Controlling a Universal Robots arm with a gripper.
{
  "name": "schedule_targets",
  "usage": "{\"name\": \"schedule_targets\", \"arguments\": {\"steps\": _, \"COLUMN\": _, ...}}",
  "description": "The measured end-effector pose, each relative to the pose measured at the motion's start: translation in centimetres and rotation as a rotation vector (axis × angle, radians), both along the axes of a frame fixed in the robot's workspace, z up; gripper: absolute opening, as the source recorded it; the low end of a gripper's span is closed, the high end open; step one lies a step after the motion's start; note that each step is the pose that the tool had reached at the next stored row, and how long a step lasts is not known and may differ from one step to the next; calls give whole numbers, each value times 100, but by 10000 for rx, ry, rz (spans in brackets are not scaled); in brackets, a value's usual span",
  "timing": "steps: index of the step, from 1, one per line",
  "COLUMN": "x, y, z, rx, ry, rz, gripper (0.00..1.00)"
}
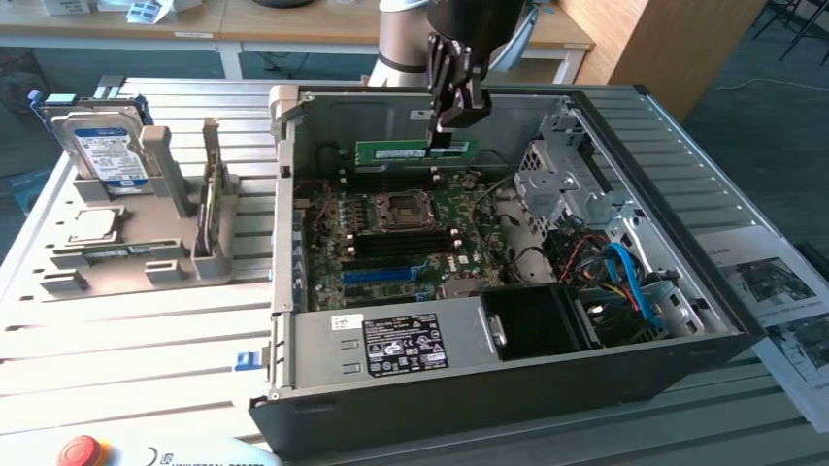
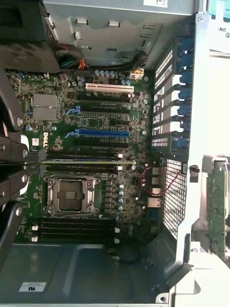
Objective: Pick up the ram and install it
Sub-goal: 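Pick up the ram and move it above insertion slot, then insert the ram into the slot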
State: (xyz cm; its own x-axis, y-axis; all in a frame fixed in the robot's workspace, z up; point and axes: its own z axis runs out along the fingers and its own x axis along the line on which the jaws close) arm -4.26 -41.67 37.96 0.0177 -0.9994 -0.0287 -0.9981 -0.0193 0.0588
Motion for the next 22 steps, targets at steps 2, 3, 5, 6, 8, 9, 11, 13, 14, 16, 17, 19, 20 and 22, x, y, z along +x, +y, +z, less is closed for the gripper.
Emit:
{"name": "schedule_targets", "arguments": {"steps": 2, "x": 0, "y": 0, "z": -28, "rx": 1, "ry": 0, "rz": -1, "gripper": 12}}
{"name": "schedule_targets", "arguments": {"steps": 3, "x": 0, "y": 0, "z": -42, "rx": 0, "ry": 0, "rz": -1, "gripper": 12}}
{"name": "schedule_targets", "arguments": {"steps": 5, "x": 0, "y": 0, "z": -66, "rx": 1, "ry": 0, "rz": -1, "gripper": 12}}
{"name": "schedule_targets", "arguments": {"steps": 6, "x": 0, "y": 0, "z": -71, "rx": 2, "ry": -1, "rz": -1, "gripper": 12}}
{"name": "schedule_targets", "arguments": {"steps": 8, "x": 0, "y": 0, "z": -71, "rx": 1, "ry": 0, "rz": -1, "gripper": 12}}
{"name": "schedule_targets", "arguments": {"steps": 9, "x": 0, "y": 0, "z": -71, "rx": 2, "ry": 0, "rz": -1, "gripper": 12}}
{"name": "schedule_targets", "arguments": {"steps": 11, "x": 0, "y": 0, "z": -71, "rx": 2, "ry": 0, "rz": -1, "gripper": 12}}
{"name": "schedule_targets", "arguments": {"steps": 13, "x": -3, "y": 0, "z": -71, "rx": 2, "ry": -9, "rz": -4, "gripper": 12}}
{"name": "schedule_targets", "arguments": {"steps": 14, "x": -4, "y": 0, "z": -71, "rx": 2, "ry": -27, "rz": -5, "gripper": 12}}
{"name": "schedule_targets", "arguments": {"steps": 16, "x": -3, "y": 1, "z": -72, "rx": 3, "ry": -29, "rz": -5, "gripper": 12}}
{"name": "schedule_targets", "arguments": {"steps": 17, "x": -3, "y": 0, "z": -71, "rx": 3, "ry": -29, "rz": -5, "gripper": 12}}
{"name": "schedule_targets", "arguments": {"steps": 19, "x": -3, "y": 0, "z": -71, "rx": 2, "ry": -29, "rz": -4, "gripper": 12}}
{"name": "schedule_targets", "arguments": {"steps": 20, "x": -3, "y": 0, "z": -71, "rx": 2, "ry": -29, "rz": -5, "gripper": 12}}
{"name": "schedule_targets", "arguments": {"steps": 22, "x": -3, "y": 1, "z": -71, "rx": 1, "ry": -29, "rz": -4, "gripper": 12}}
